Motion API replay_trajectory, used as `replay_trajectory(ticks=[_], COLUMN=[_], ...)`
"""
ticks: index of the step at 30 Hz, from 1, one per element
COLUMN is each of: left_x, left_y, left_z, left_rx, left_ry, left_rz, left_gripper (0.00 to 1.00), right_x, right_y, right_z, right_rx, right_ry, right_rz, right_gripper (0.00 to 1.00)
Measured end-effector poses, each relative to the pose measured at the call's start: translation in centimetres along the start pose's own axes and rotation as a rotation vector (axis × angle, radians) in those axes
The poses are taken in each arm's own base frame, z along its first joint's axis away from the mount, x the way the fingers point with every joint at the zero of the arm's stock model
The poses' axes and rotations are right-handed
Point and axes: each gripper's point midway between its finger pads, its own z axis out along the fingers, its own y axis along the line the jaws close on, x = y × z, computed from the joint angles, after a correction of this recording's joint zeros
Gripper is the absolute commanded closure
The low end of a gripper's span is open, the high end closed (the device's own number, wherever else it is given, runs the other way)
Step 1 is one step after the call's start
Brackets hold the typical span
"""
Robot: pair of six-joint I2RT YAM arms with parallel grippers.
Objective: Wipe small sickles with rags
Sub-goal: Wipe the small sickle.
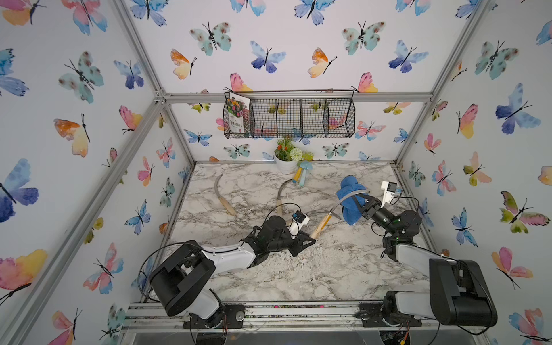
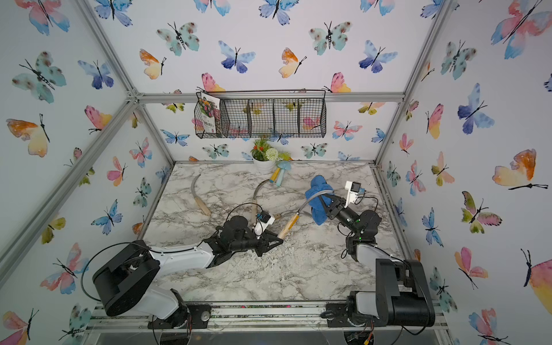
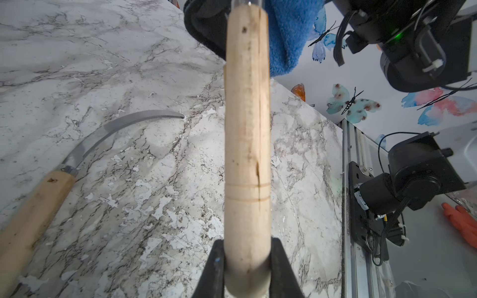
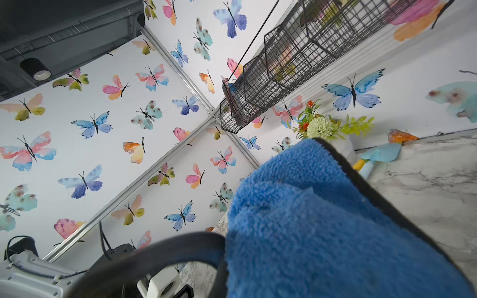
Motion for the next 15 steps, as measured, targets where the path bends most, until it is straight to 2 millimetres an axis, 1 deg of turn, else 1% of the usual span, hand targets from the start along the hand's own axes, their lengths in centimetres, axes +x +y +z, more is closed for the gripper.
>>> replay_trajectory(ticks=[2, 4, 8, 11, 13, 15], left_x=[0.0, 0.1, 0.1, 0.1, 0.1, 0.1], left_y=[0.1, 0.2, 0.4, 0.7, 0.8, 0.8], left_z=[0.0, 0.0, -0.1, -0.1, -0.1, -0.1], left_rx=[-0.004, -0.005, -0.016, -0.027, -0.03, -0.031], left_ry=[0.001, 0.004, 0.004, 0.004, 0.003, 0.003], left_rz=[-0.002, -0.004, -0.007, -0.01, -0.01, -0.01], left_gripper=[1.0, 1.0, 1.0, 1.0, 1.0, 1.0], right_x=[0.5, 1.7, 6.5, 9.1, 9.8, 10.1], right_y=[0.0, -0.2, -0.4, -0.3, -0.6, -0.9], right_z=[-0.1, -0.3, -0.6, -0.5, -0.4, -0.4], right_rx=[-0.012, -0.018, -0.034, -0.047, -0.045, -0.036], right_ry=[0.007, 0.019, 0.1, 0.155, 0.171, 0.176], right_rz=[0.01, 0.028, 0.112, 0.17, 0.205, 0.231], right_gripper=[0.98, 0.98, 0.98, 0.98, 0.98, 0.98])
